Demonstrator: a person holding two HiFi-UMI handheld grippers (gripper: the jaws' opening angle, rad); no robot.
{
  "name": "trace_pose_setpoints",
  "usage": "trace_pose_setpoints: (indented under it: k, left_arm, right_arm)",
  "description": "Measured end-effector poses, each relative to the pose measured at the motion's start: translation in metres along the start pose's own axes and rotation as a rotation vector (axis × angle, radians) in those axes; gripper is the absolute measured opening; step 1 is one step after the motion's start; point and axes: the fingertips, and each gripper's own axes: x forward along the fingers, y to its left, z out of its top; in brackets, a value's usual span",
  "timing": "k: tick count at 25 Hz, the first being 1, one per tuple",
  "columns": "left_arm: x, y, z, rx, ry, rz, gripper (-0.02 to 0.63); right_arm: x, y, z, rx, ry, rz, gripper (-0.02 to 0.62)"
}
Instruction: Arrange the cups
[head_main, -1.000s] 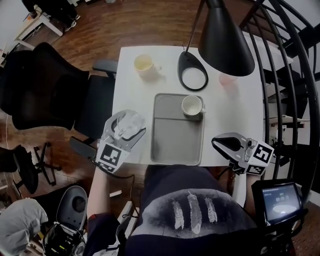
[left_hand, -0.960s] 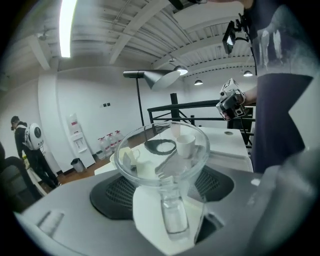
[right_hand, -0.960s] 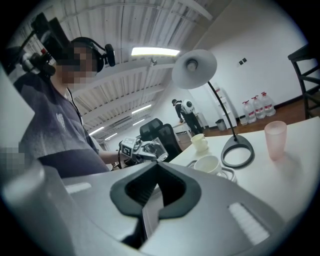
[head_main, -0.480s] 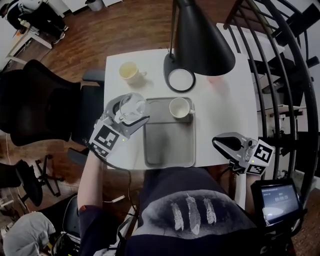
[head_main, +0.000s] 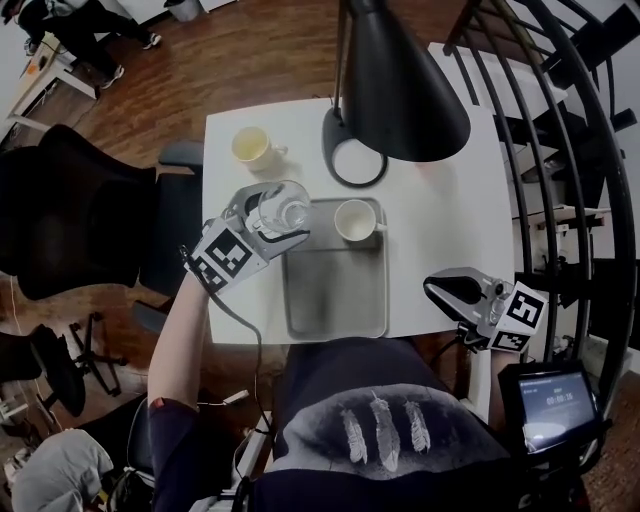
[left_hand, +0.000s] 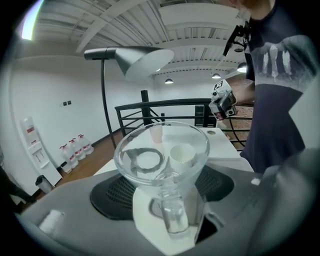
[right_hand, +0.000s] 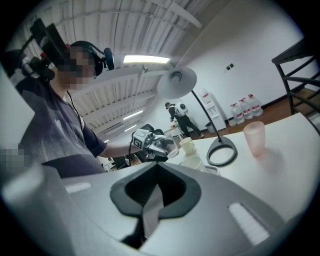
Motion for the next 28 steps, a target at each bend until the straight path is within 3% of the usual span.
trace_pose_setpoints:
  k: [14, 28]
  left_arm:
    - [0.051, -0.024, -0.047, -0.017, 0.04, -0.104, 0.377]
    - [0.064, -0.03, -0.072, 0.031, 0.059, -0.101, 0.377]
  right_arm:
    - [-0.002, -0.007, -0.002, 0.028, 0.001, -0.052, 0.003]
    - [-0.002, -0.007, -0.004, 0.032, 0.013, -0.07, 0.003]
